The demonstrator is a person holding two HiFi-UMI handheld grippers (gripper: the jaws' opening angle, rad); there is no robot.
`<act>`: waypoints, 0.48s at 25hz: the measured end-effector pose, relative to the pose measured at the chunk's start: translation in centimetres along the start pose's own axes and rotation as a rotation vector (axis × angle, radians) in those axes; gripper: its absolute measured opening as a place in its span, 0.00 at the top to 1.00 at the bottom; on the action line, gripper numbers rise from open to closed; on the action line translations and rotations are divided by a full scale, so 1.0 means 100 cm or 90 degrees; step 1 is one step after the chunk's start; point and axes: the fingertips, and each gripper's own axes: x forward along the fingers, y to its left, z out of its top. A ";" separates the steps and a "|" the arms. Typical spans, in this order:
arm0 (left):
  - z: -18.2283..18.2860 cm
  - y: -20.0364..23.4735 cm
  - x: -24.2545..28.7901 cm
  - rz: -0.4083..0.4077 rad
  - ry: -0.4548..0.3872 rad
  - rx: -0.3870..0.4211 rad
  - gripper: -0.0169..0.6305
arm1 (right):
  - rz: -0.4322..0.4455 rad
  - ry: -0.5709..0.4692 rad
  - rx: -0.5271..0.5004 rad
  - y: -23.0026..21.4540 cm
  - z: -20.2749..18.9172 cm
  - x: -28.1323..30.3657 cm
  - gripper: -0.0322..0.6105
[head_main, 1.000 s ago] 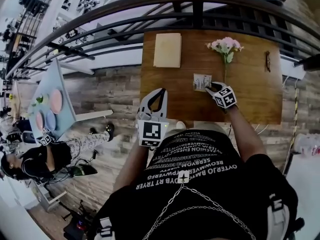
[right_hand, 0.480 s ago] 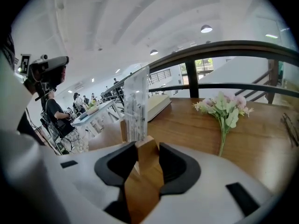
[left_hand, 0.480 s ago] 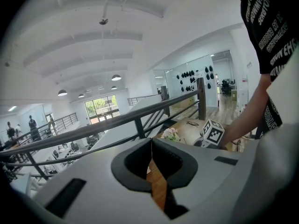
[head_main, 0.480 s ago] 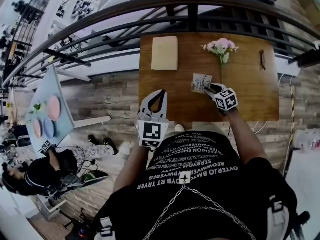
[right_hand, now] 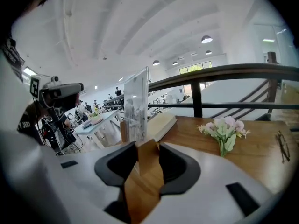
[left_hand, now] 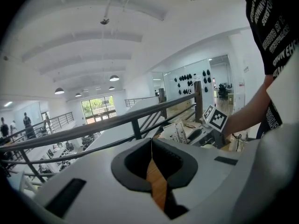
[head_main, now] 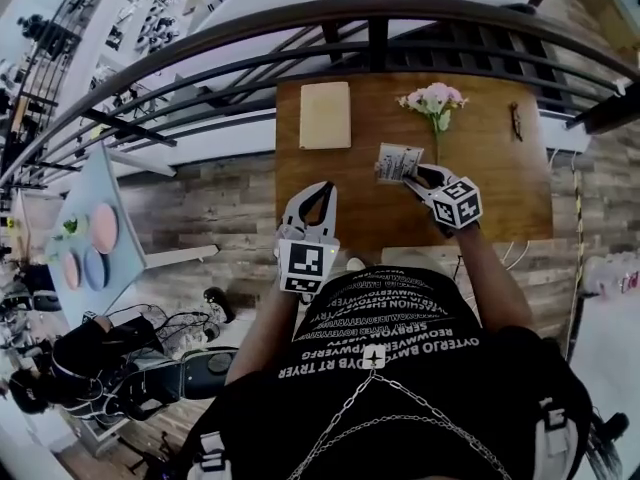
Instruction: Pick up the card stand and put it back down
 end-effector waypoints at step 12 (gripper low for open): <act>0.006 -0.019 0.011 -0.075 -0.011 -0.019 0.93 | 0.021 -0.070 -0.044 0.045 0.078 -0.045 0.70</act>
